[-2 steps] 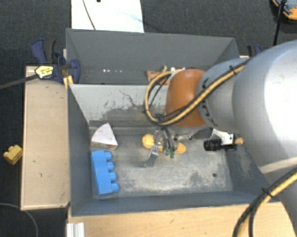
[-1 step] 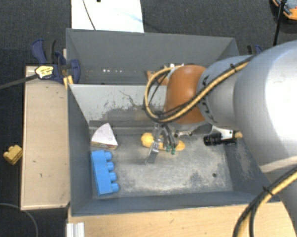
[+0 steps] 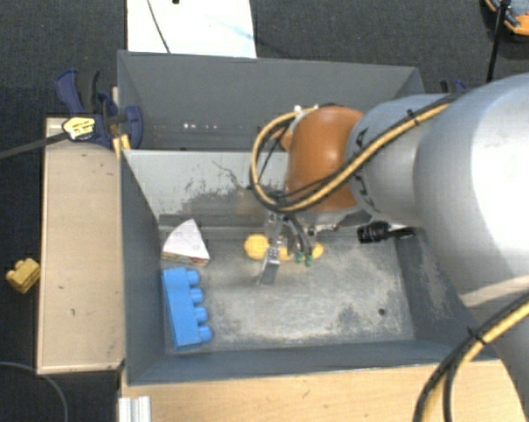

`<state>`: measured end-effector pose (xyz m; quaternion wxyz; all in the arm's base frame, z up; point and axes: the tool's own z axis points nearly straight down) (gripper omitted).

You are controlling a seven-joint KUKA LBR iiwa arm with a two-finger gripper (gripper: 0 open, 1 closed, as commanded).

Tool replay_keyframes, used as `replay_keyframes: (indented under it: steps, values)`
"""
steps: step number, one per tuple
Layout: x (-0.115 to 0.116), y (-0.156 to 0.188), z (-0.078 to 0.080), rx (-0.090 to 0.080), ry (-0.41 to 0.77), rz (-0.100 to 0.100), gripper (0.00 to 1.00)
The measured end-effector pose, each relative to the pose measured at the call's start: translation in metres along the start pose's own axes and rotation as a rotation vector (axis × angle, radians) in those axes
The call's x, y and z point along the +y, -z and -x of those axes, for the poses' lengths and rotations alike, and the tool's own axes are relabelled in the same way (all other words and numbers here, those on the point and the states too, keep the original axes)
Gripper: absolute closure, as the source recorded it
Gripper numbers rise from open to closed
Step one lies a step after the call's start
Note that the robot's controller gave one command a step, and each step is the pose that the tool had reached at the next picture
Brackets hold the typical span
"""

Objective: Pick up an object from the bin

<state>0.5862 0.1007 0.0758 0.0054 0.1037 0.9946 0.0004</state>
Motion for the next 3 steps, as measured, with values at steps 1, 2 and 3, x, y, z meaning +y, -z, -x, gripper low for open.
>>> replay_keyframes:
  steps: [1, 2, 3]
  values:
    - [-0.0029, -0.0012, 0.0023, 0.001, 0.064, 0.001, 0.00]
    - [-0.0001, 0.0026, -0.0003, 0.007, -0.052, -0.001, 1.00]
    - [-0.0002, 0.0026, -0.0003, 0.007, -0.051, -0.001, 1.00]
